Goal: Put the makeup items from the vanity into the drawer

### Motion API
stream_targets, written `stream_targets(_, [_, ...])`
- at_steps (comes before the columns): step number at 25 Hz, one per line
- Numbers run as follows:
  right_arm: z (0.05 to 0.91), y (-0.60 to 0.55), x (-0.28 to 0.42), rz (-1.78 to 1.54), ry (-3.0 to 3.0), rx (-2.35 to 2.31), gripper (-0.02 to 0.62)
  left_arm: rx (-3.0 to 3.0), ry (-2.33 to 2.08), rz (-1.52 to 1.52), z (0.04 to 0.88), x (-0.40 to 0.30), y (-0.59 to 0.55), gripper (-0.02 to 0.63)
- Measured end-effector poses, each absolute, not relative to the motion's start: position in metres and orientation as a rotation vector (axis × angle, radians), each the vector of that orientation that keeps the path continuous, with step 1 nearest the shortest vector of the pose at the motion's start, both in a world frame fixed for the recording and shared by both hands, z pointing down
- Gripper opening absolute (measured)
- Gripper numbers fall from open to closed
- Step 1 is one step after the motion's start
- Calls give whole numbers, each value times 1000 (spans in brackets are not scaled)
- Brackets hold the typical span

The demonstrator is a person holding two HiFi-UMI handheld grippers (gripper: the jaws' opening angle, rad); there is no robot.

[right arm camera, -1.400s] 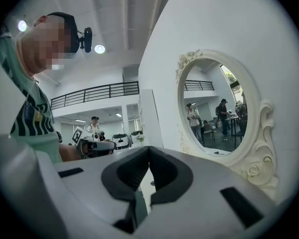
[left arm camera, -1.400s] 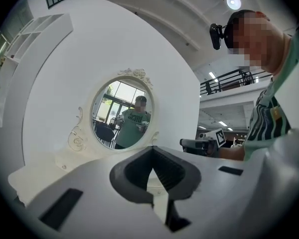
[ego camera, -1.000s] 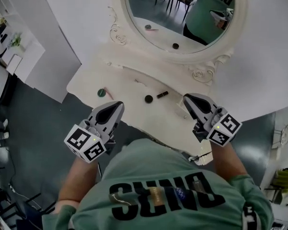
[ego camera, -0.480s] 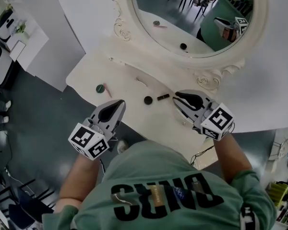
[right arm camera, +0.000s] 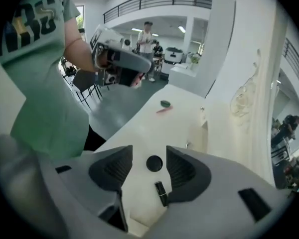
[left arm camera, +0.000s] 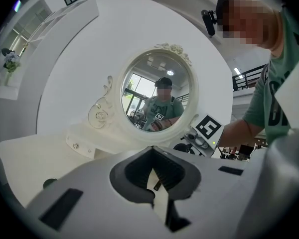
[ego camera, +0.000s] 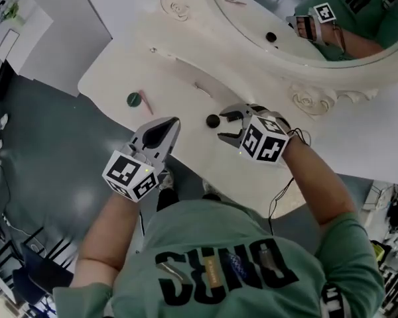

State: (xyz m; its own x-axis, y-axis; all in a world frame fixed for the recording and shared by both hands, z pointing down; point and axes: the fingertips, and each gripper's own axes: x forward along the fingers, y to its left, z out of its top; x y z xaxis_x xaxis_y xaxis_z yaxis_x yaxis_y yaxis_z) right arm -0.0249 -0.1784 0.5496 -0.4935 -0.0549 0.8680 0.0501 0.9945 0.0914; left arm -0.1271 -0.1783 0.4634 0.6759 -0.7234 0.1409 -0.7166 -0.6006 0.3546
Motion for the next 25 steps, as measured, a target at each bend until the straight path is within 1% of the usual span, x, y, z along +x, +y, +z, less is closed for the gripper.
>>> stream_targets(4, [611,-183,-25,-136,-1941,-60,245,2489,-1107,7,499,-122,-185,8])
stream_targets(10, [680,-197,-21,-109,-1785,-91,291,2458,-1061,15,536,-115,-183,8])
stream_targets(13, [702,-195,-18,-85,-1735,-122,291,2443,-1046,14,547,-116,-178,8])
stream_targets(15, [706,-194,-18,-55,-1725,-147,279,2433,-1042,8,551,-119,-176,8])
stream_targets(16, [706,-194,-18,-42,-1724,-158,287,2429,-1041,5,552,-120,-176,8])
stream_targets(18, [706,-195,-18,-28,-1726,-175,273,2421,-1042,4,556,-121,-175,8])
stream_targets(20, [706,-196,-18,-31,-1728,-183,244,2414,-1045,5,558,-121,-174,8])
stream_targets(25, [696,-190,-25,-69,-1760,-178,239,2413,-1045,2,548,-121,-170,8])
